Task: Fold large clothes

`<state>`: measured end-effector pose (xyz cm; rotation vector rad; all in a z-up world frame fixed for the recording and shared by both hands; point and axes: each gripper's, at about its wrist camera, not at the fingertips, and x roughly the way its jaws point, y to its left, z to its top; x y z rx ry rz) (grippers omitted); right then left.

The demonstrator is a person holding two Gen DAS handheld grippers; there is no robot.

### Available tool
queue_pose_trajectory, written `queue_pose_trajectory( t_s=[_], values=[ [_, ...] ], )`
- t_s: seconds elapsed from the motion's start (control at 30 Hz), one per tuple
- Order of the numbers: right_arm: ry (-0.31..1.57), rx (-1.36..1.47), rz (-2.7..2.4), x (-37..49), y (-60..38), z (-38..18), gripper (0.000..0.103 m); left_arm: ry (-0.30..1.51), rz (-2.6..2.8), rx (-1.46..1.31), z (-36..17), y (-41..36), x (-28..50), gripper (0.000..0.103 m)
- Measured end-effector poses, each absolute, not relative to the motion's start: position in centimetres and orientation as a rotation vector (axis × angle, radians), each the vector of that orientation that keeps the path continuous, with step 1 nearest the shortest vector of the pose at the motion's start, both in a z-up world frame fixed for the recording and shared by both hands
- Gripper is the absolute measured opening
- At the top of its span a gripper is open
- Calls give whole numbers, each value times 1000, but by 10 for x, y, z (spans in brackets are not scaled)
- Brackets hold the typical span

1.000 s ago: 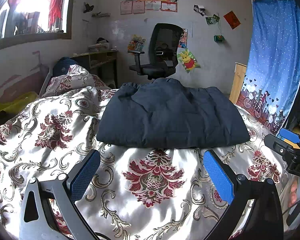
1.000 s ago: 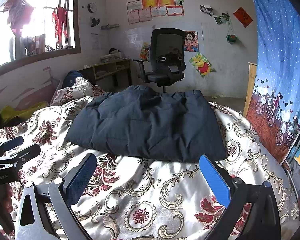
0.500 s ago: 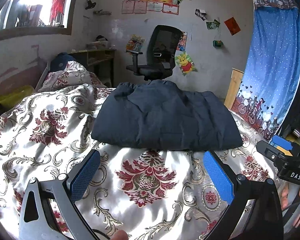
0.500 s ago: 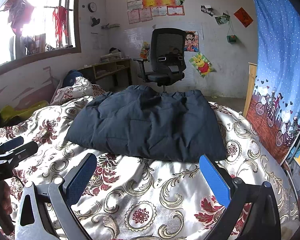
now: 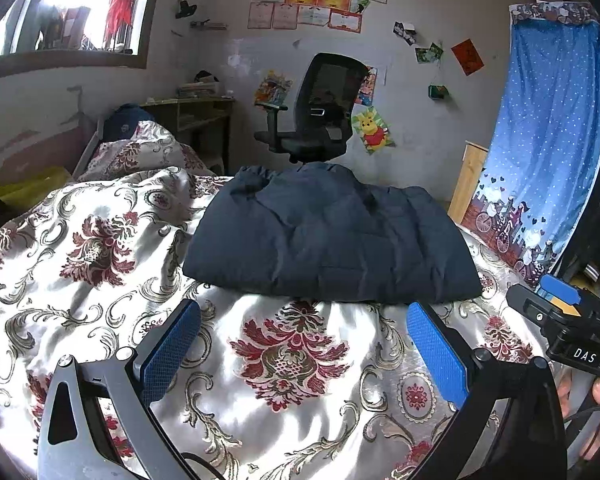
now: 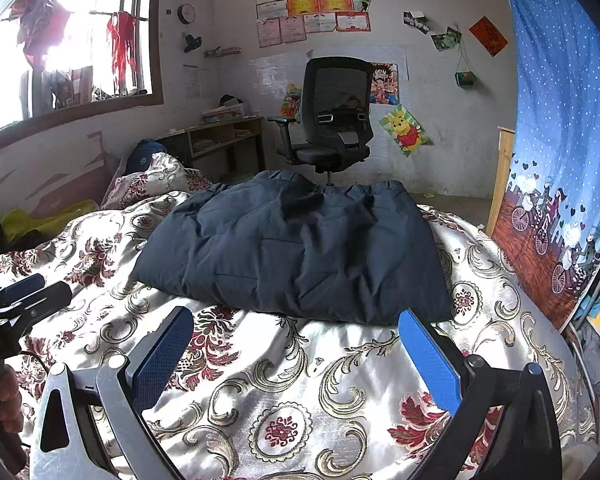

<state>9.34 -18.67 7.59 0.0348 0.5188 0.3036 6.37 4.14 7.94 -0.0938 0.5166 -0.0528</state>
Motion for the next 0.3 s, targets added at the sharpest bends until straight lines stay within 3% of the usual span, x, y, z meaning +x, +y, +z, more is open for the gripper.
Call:
queue_pose_trajectory(
  t_s=[0.3],
  values=[
    [521,35,304,93,-187,76,103,527,-46,-94,78,45,64,101]
  ],
)
